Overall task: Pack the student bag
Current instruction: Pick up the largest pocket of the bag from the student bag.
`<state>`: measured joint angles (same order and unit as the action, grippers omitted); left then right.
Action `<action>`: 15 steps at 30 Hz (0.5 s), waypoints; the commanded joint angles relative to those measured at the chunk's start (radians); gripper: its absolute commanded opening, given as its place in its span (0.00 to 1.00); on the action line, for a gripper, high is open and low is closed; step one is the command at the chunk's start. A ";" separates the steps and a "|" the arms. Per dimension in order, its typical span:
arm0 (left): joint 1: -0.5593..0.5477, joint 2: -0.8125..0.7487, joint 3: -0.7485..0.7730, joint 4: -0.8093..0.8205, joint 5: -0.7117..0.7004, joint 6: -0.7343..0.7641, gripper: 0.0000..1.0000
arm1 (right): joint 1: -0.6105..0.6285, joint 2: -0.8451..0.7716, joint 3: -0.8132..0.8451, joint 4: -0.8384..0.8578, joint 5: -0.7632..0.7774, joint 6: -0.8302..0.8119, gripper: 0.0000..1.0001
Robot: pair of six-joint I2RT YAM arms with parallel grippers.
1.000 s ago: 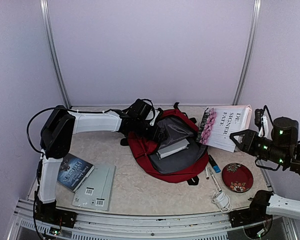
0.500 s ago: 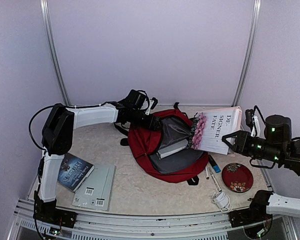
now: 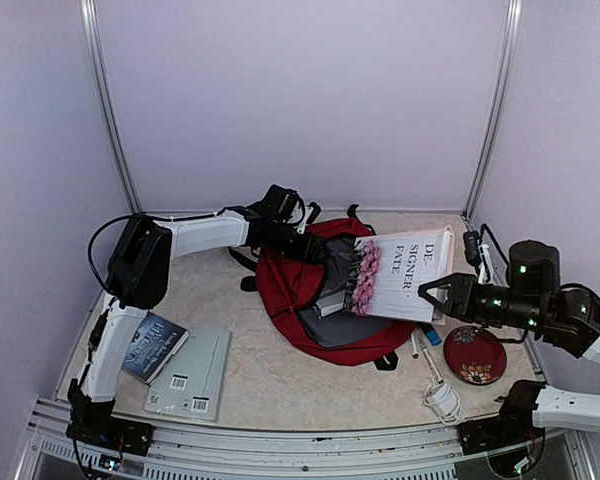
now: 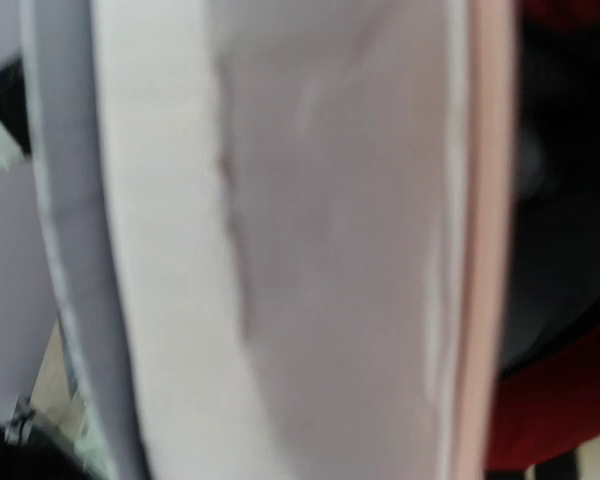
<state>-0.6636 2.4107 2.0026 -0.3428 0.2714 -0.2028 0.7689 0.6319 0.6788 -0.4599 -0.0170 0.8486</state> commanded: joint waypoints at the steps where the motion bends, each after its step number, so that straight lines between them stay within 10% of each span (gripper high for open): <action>1: -0.004 0.006 0.054 -0.020 0.043 -0.003 0.60 | -0.003 0.004 -0.080 0.182 -0.127 0.075 0.19; 7: -0.016 -0.078 0.010 0.021 0.066 0.011 0.03 | -0.004 -0.004 -0.146 0.235 -0.152 0.140 0.20; 15: -0.106 -0.333 -0.100 0.114 -0.091 0.131 0.00 | -0.005 0.064 -0.236 0.409 -0.216 0.240 0.20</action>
<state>-0.7044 2.2547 1.9331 -0.3157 0.2642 -0.1650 0.7689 0.6724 0.4675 -0.2058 -0.1982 1.0241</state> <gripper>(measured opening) 0.025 0.381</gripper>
